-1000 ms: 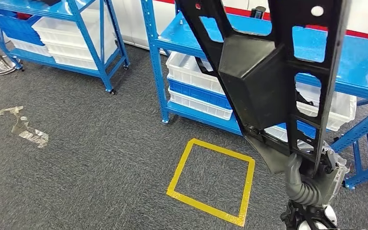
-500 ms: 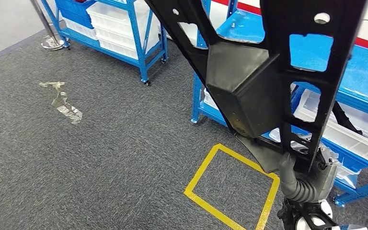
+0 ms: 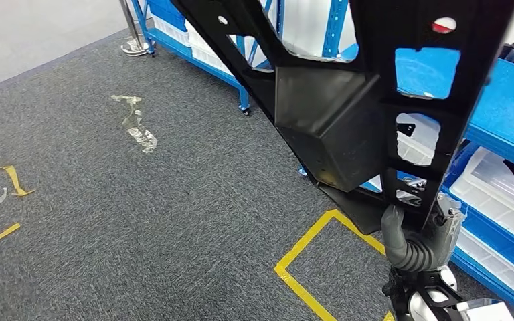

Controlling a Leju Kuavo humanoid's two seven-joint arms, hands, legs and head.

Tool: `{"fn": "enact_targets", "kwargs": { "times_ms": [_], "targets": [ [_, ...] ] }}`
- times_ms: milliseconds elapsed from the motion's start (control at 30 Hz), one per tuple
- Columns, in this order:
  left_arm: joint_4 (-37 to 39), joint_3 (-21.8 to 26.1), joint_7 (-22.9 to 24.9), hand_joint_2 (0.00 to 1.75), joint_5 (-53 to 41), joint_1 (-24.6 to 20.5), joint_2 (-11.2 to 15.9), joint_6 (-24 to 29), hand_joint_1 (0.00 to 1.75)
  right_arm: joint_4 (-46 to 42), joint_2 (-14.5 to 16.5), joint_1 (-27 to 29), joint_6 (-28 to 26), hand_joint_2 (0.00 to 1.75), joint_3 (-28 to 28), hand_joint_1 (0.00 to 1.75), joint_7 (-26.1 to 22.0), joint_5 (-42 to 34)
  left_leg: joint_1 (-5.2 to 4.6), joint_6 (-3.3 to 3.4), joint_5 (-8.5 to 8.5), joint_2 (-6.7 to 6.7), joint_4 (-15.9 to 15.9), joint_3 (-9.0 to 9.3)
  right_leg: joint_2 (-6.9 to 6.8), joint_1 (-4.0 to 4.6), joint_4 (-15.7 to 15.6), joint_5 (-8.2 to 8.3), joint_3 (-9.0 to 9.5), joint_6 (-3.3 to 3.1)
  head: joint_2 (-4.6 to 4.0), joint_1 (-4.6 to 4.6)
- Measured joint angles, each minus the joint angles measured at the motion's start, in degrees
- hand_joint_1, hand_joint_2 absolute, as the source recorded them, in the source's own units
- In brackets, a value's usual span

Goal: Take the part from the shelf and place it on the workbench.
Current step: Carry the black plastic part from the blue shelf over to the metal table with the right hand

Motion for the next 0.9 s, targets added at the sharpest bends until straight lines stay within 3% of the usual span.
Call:
{"fn": "enact_targets", "kwargs": {
  "times_ms": [67,100,200,233,300,367,433,467,500,567,633,700,733,800,867,900],
  "targets": [
    [0.0,0.1,0.0,1.75,0.0,-0.2,0.0,0.0,0.00,0.0,0.0,-0.3,0.1,1.75,0.0,1.75,0.0,0.0,-0.34,0.62,2.03,2.10,-6.9,3.99,-1.16,0.45,0.1,-0.20,0.10,0.33,0.00,0.08],
    [0.0,0.1,0.0,1.75,0.0,-0.3,0.0,0.0,0.00,0.1,0.0,-0.5,0.2,1.75,0.0,1.75,0.0,0.0,-0.57,0.96,2.23,2.56,-8.2,4.65,-1.68,0.64,0.1,-0.29,0.16,0.59,0.00,0.13],
    [0.0,0.1,-0.1,1.75,0.0,-0.2,0.0,-0.1,0.00,0.2,0.1,-0.9,0.5,1.75,0.1,1.75,0.0,0.0,-0.99,1.84,2.39,1.23,-8.8,4.49,-2.99,0.70,-0.2,-0.35,0.43,1.24,0.00,0.26],
    [0.0,0.1,-0.1,1.75,0.0,-0.1,0.0,-0.1,0.00,0.2,0.1,-1.1,0.5,1.75,0.1,1.75,0.0,0.1,-0.91,2.18,2.62,0.75,-9.0,4.62,-2.52,0.63,0.0,-0.55,0.39,1.45,0.00,0.29],
    [0.0,0.1,-0.2,1.75,0.0,-0.2,-0.1,-0.1,0.00,0.2,0.0,-1.3,0.7,1.75,0.1,1.75,0.0,0.1,-0.59,2.94,3.18,-0.37,-9.6,4.85,0.42,0.50,3.1,-2.31,-0.97,1.48,0.00,0.40],
    [0.0,0.1,-0.2,1.75,0.0,-0.3,-0.2,-0.1,0.00,0.4,0.0,-1.3,0.8,1.75,0.1,1.75,0.0,0.1,-0.47,3.40,3.47,-1.75,-9.7,4.68,3.42,0.32,10.4,-5.53,-4.53,0.98,0.00,0.58],
    [0.0,0.1,-0.3,1.75,0.0,-0.3,-0.2,-0.2,0.00,0.7,-0.1,-1.3,0.8,1.75,0.1,1.75,0.0,0.1,-0.49,3.48,3.58,-3.40,-9.7,4.46,4.04,0.26,16.1,-7.26,-7.35,1.10,0.00,0.68],
    [0.0,0.1,-0.4,1.75,0.0,-0.3,-0.2,-0.2,0.00,0.8,-0.2,-1.3,0.9,1.75,0.1,1.75,0.0,0.1,-0.47,3.43,3.63,-4.26,-9.6,4.44,4.14,0.16,15.9,-6.77,-7.33,1.54,0.00,0.68],
    [0.0,0.1,-0.5,1.75,0.0,-0.3,-0.2,-0.2,0.00,0.8,-0.2,-1.3,0.9,1.75,0.1,1.75,0.0,0.2,-0.41,3.32,3.66,-5.14,-9.5,4.44,4.43,-0.03,13.4,-5.42,-6.17,2.18,0.00,0.68],
    [0.0,0.1,-0.7,1.75,-0.1,-0.3,-0.2,-0.2,0.00,0.9,-0.2,-1.3,0.9,1.75,0.1,1.75,0.0,0.4,-0.37,2.85,3.60,-6.83,-9.0,4.26,6.54,-0.64,5.6,-2.27,-2.51,3.31,0.00,0.70],
    [0.0,0.1,-0.9,1.75,-0.1,-0.3,-0.2,-0.2,0.00,0.9,-0.1,-1.2,1.0,1.75,0.2,1.75,0.0,0.7,-0.42,2.13,3.60,-8.17,-8.6,3.74,8.30,-0.89,1.2,-0.90,-0.54,3.17,0.00,0.63],
    [0.0,0.1,-1.0,1.75,-0.3,-0.1,-0.2,-0.2,0.00,0.9,-0.1,-1.1,1.0,1.75,0.2,1.75,0.0,0.9,-0.24,1.35,3.95,-9.28,-8.6,3.22,7.73,-0.65,0.8,-0.71,-0.37,2.23,0.00,0.57],
    [0.0,0.1,-1.0,1.75,-0.3,0.1,-0.2,-0.2,0.00,0.9,0.0,-1.1,1.0,1.75,0.2,1.75,0.0,1.0,-0.15,1.04,3.96,-9.05,-8.6,3.02,7.10,-0.64,0.8,-0.53,-0.24,1.80,0.00,0.58],
    [0.0,0.1,-1.0,1.75,-0.6,0.1,-0.2,-0.2,0.00,0.9,0.2,-1.2,1.0,1.75,0.2,1.75,0.0,1.1,-0.20,0.57,2.40,-6.24,-6.1,1.76,5.66,-0.77,0.6,-0.28,-0.15,0.98,0.00,0.19],
    [0.0,0.1,-0.9,1.75,-0.7,-0.1,-0.3,-0.2,0.00,0.8,0.3,-1.2,1.0,1.75,0.1,1.75,0.0,1.1,-0.23,0.29,-1.06,-2.83,0.4,-1.35,4.03,-0.49,0.5,-0.32,-0.12,0.36,0.00,-0.20],
    [0.0,0.1,-0.9,1.75,-0.8,-0.2,-0.3,-0.3,0.00,0.8,0.3,-1.1,1.0,1.75,0.1,1.75,0.0,1.1,-0.14,0.18,-2.53,-2.19,4.0,-3.12,3.15,-0.27,0.5,-0.36,-0.15,0.14,0.00,-0.24]
  ]
}}
